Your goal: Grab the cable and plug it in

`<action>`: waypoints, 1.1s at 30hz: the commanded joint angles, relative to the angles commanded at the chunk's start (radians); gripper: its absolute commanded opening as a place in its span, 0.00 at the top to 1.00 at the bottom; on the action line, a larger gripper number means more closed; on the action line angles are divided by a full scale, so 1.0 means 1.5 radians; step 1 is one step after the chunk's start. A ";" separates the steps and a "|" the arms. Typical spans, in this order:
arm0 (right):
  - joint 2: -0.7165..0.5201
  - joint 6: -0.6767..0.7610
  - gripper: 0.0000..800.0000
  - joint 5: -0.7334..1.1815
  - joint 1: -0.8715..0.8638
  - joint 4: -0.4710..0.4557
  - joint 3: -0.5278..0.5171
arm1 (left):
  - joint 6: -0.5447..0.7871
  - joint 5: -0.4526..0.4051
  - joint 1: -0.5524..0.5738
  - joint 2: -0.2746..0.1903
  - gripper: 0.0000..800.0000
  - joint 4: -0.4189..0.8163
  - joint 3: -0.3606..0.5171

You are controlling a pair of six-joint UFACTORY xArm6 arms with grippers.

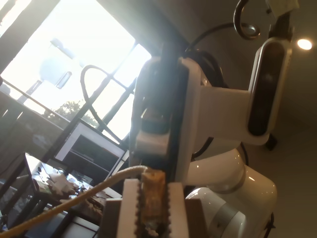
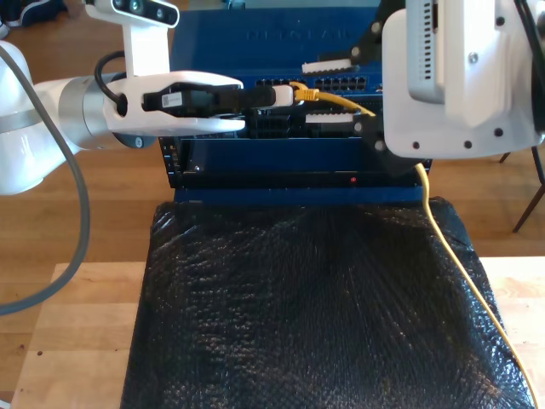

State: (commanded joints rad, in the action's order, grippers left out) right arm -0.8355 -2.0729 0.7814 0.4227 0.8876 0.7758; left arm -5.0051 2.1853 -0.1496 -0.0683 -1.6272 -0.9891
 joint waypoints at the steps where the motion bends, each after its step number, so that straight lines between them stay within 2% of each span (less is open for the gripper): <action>1: 0.000 0.000 0.63 0.000 0.000 0.000 0.001 | 0.000 0.000 0.000 0.000 1.00 0.000 0.000; 21: 0.000 0.001 0.70 -0.001 0.006 0.001 0.001 | 0.000 -0.001 0.000 0.000 1.00 0.000 0.000; 26: 0.001 0.001 0.76 -0.001 0.005 0.002 0.001 | 0.000 -0.001 0.000 0.000 1.00 0.000 0.000; 33: 0.001 0.002 0.81 -0.023 0.009 0.002 0.001 | 0.000 -0.001 0.000 0.000 1.00 0.000 -0.001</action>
State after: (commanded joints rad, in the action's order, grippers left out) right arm -0.8339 -2.0698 0.7476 0.4365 0.8907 0.7773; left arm -5.0051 2.1838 -0.1496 -0.0683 -1.6272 -0.9906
